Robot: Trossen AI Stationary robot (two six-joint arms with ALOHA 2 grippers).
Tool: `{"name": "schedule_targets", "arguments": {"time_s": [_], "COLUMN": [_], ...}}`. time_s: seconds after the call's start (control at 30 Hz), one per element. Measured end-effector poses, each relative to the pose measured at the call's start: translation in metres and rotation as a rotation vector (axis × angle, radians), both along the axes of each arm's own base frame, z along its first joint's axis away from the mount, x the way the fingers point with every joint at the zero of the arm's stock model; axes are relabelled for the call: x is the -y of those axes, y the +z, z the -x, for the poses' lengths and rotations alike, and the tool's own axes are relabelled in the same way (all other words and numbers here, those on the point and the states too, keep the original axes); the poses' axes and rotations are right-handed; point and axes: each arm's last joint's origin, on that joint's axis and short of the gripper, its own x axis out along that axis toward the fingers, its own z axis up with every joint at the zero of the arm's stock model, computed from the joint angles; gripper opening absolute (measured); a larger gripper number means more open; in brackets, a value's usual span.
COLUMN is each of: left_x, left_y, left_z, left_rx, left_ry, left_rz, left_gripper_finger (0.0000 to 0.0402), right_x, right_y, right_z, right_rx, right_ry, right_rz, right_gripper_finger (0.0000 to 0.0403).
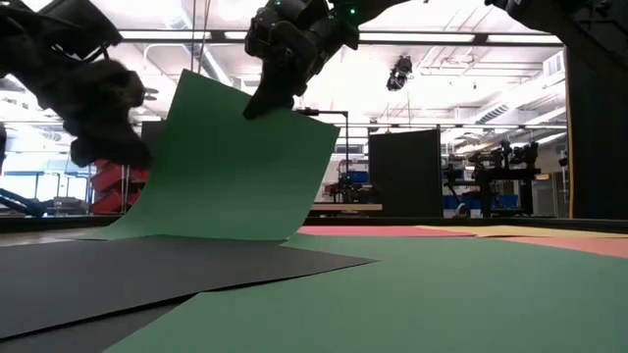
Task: Organize paper
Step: Stack the green colored paper on top of the green colored papers
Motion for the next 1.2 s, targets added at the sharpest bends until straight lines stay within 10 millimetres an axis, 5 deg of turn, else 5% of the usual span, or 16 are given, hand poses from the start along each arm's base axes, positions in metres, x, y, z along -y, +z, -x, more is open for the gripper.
{"name": "schedule_targets", "arguments": {"time_s": [0.2, 0.4, 1.0, 1.2], "left_x": [-0.001, -0.005, -0.004, -0.003], "left_y": [-0.007, -0.011, -0.052, -0.061], "left_z": [0.001, -0.002, -0.009, -0.010], "left_rx": [-0.028, -0.002, 0.068, 0.150], "left_ry": [0.004, 0.108, 0.002, -0.021], "left_rz": [-0.045, -0.109, -0.125, -0.118], "left_gripper_finger": [0.0177, 0.0207, 0.0207, 0.0168], "right_x": [-0.002, -0.003, -0.003, -0.003], "right_y": [0.000, 0.001, 0.001, 0.002], "right_z": [0.000, 0.000, 0.000, -0.001], "right_rx": [-0.007, -0.004, -0.004, 0.007], "right_ry": [0.004, 0.007, 0.011, 0.011], "right_rz": [-0.001, -0.001, 0.003, 0.006], "right_gripper_finger": [0.0000, 0.0000, 0.0000, 0.0000]}}
